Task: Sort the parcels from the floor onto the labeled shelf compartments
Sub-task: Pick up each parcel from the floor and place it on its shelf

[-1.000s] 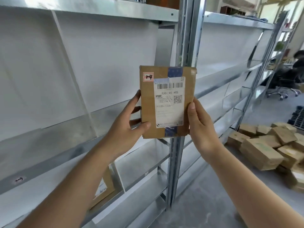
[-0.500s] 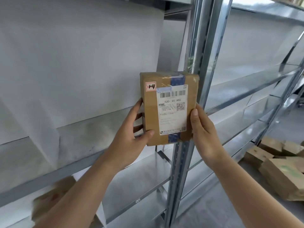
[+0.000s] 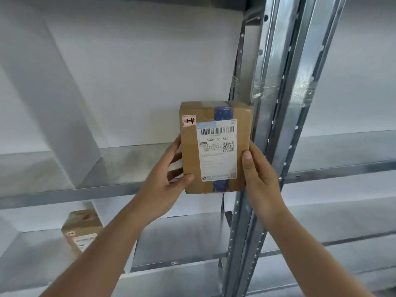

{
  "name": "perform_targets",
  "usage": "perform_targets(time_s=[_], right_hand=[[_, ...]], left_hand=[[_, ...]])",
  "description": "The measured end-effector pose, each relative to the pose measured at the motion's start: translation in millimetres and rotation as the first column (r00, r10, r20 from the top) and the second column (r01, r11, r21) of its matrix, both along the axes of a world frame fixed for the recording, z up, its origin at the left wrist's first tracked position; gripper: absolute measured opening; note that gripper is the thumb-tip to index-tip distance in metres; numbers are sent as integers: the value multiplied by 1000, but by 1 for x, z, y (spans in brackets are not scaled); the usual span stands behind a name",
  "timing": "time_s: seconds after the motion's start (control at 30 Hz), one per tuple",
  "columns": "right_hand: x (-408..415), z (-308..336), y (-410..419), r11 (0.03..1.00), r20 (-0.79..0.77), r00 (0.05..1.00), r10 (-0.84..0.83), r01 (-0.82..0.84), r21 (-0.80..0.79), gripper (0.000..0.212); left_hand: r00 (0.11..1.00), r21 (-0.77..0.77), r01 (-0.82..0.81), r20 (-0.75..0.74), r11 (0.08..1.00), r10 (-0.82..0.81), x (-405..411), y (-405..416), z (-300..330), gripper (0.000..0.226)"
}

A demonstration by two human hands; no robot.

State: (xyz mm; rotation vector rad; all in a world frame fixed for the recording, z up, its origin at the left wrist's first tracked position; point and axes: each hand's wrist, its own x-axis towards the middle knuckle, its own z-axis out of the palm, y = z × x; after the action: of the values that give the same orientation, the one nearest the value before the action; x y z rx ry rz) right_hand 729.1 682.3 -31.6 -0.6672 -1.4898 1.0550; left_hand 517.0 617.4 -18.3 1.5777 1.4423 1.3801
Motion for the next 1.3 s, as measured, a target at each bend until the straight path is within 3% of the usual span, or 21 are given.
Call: perform_targets(time_s=[0.13, 0.37, 0.67, 0.8, 1.3], right_hand=[[1, -3, 3, 999, -32, 999, -29, 29, -18, 40], [1, -1, 7, 962, -42, 965, -260, 255, -97, 32], [-6, 3, 21, 944, 76, 941, -329, 329, 7, 17], [-14, 2, 27, 927, 166, 912, -375, 366, 81, 21], [-45, -1, 30, 901, 323, 846, -424, 432, 50, 35]], left_hand=[[999, -14, -39, -21, 999, 39, 2, -1, 2, 82], [997, -17, -59, -45, 998, 58, -4, 4, 4, 79], [992, -25, -129, -16, 991, 129, -17, 21, 4, 71], [986, -24, -162, -30, 987, 161, -24, 31, 5, 75], [979, 4, -201, -23, 980, 201, -38, 61, -2, 81]])
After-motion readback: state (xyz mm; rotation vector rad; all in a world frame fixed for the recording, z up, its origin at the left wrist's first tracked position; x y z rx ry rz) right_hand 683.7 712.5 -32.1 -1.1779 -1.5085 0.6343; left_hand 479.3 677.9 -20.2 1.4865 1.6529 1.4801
